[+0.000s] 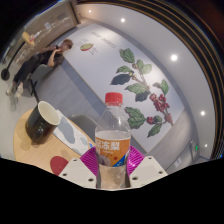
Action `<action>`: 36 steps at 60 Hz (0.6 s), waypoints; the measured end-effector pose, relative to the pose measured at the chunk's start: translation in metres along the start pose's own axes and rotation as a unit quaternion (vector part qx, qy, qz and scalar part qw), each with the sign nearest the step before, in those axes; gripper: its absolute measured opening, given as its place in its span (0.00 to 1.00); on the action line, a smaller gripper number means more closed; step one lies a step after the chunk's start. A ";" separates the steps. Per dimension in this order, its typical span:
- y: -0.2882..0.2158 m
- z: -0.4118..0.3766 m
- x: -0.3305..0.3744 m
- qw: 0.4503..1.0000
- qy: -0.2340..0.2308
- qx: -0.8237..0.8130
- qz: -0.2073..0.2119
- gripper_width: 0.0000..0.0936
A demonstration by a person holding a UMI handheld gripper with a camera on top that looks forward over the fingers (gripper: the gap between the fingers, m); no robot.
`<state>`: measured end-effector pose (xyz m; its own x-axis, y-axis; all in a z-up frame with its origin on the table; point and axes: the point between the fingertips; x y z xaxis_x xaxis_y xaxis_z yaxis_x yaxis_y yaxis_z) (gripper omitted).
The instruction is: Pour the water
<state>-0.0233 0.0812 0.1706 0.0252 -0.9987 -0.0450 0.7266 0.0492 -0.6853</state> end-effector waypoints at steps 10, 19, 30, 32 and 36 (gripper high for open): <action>-0.065 -0.006 -0.025 0.921 0.028 0.386 0.037 0.35; -0.094 -0.014 -0.035 0.797 0.041 0.600 0.058 0.35; -0.111 0.003 -0.030 0.733 0.030 0.676 0.073 0.35; -0.111 0.002 -0.030 0.726 0.028 0.683 0.074 0.36; -0.105 0.002 -0.034 0.726 0.024 0.684 0.070 0.36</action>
<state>-0.0990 0.1095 0.2453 0.1649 -0.9819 -0.0934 0.7225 0.0558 0.6891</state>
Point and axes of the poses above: the point between the fingertips, and its own axes, seen from behind it with the camera up: z to the right, y down, x backward, against the way the camera looks, and after that the axes turned 3 degrees about -x, right-handed
